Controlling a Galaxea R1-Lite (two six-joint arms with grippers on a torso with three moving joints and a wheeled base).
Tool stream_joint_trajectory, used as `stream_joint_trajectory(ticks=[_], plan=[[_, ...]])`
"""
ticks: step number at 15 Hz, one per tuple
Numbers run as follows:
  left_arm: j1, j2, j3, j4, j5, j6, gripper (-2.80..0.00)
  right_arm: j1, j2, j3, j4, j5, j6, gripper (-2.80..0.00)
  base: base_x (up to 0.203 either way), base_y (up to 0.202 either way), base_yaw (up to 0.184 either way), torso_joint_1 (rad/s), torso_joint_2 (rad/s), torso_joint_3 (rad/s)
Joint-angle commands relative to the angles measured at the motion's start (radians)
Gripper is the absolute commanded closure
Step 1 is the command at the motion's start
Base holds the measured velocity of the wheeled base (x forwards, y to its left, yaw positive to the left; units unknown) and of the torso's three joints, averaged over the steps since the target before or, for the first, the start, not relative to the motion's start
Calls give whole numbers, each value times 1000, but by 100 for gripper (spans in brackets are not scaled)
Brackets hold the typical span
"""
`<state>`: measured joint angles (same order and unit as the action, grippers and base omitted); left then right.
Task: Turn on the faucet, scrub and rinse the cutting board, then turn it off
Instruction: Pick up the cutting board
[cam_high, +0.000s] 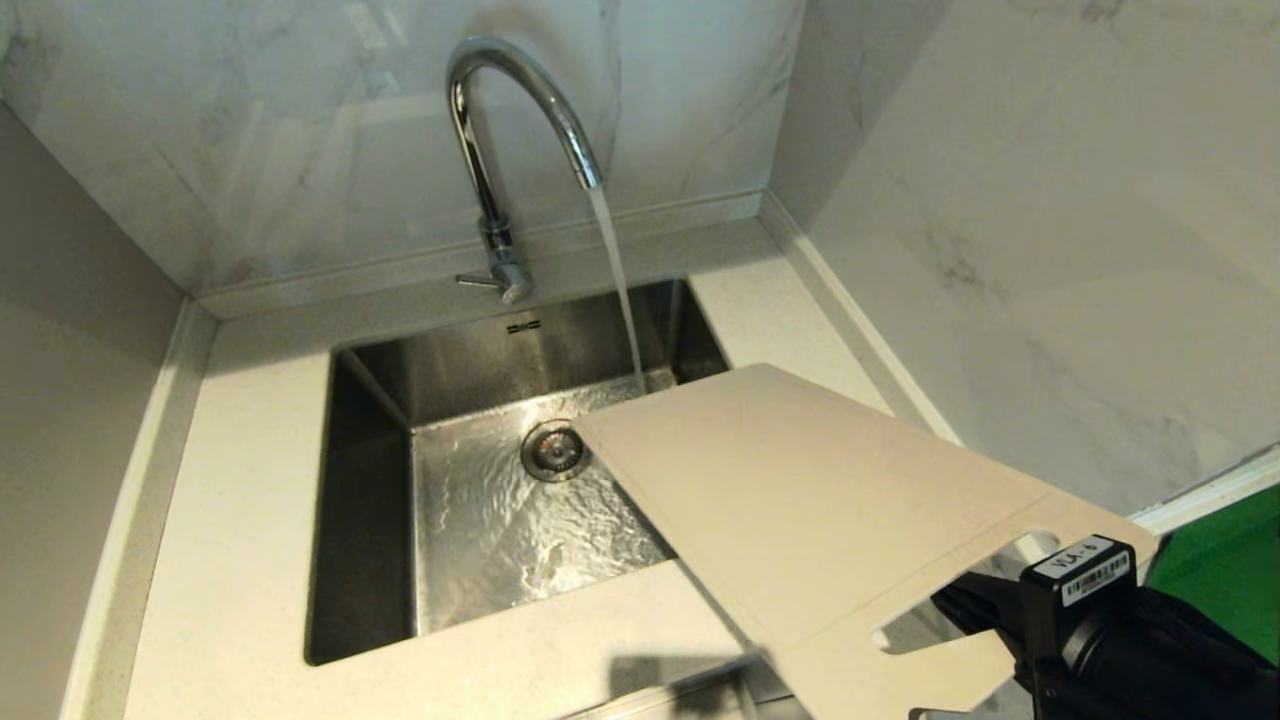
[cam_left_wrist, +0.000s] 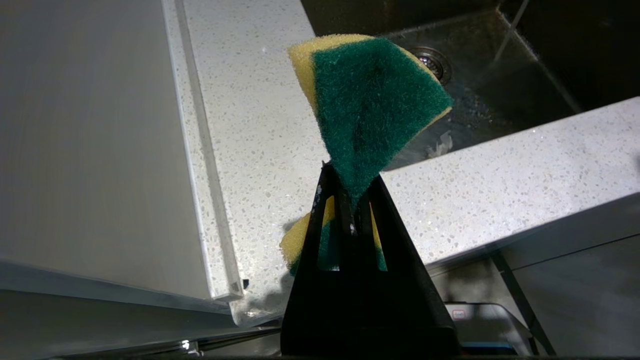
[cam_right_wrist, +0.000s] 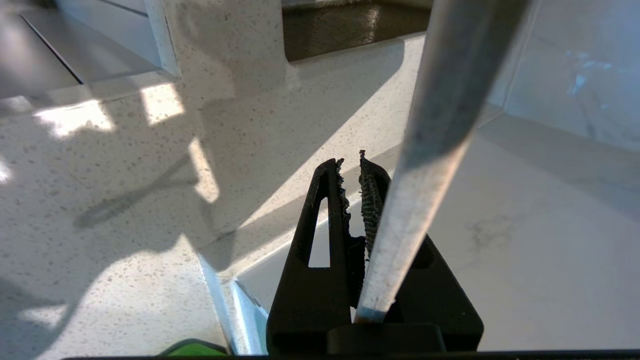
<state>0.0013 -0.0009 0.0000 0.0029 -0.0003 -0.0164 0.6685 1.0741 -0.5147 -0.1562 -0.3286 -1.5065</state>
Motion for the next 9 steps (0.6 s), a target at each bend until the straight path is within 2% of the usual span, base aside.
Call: stream_joint_trajectory(ticks=[1,3,5,9], plan=[[0,-1,3,0,0,0,0,0,-12,8,-2,-3,-12,0,0,0,0,0,0,0],[0,-1,3,0,0,0,0,0,-17,11,0,-4,-15,0,0,0,0,0,0,0],[0,0,2,0,0,0,0,0,-28,8,0,-3,-56,0,0,0,0,0,0,0],[0,-1,3,0,0,0,0,0,-32,22,1,-3,-61,0,0,0,0,0,0,0]])
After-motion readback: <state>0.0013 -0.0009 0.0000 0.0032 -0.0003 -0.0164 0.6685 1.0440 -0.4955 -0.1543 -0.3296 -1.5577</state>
